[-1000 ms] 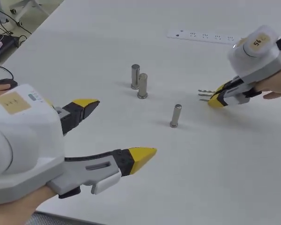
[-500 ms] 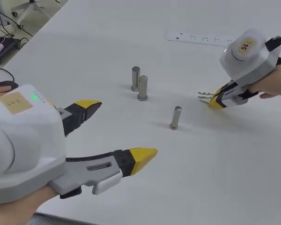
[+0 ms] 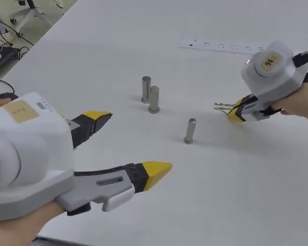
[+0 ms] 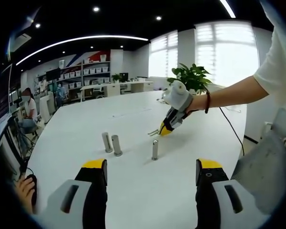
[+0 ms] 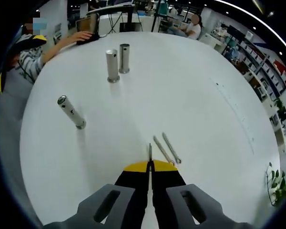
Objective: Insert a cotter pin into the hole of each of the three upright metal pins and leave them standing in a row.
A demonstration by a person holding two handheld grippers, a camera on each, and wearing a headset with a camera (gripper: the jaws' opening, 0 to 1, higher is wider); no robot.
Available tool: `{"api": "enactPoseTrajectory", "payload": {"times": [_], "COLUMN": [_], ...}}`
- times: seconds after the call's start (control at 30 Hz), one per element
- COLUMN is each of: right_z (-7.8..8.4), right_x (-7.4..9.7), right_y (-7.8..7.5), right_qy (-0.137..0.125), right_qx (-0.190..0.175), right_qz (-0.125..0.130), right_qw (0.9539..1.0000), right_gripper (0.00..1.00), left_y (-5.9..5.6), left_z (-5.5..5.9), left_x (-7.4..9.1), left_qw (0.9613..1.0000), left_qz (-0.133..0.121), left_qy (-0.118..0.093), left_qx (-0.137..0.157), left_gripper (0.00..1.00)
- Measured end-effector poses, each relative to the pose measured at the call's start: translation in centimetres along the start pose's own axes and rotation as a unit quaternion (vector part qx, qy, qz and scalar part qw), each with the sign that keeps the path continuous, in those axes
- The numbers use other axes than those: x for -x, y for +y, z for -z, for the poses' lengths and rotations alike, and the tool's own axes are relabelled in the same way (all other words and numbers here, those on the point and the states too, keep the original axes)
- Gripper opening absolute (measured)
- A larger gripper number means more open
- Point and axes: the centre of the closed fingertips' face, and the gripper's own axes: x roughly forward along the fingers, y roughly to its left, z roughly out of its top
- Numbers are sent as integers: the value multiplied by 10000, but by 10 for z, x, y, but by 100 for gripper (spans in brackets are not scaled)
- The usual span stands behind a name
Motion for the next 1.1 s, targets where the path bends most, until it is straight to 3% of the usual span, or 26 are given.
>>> {"api": "enactPoseTrajectory", "payload": {"times": [0.2, 0.57, 0.77, 1.1], "right_z": [-3, -35, -52, -81], "right_x": [11, 50, 67, 94], "right_y": [4, 17, 31, 73], "right_qy": [-168, -770, -1050, -1490], "right_qx": [87, 397, 625, 1066], "right_qz": [162, 413, 430, 331], "right_qw": [9997, 9954, 9916, 9825], "right_gripper": [1, 1, 1, 1], "left_y": [0, -5, -7, -13], "left_z": [-2, -13, -18, -29], "left_x": [-1, -3, -7, -12], "left_qw": [10000, 9995, 9988, 9950], "left_qz": [35, 234, 389, 730], "left_qy": [-1, -99, -112, -229], "left_qx": [45, 207, 284, 635], "left_gripper": [74, 64, 57, 41]}}
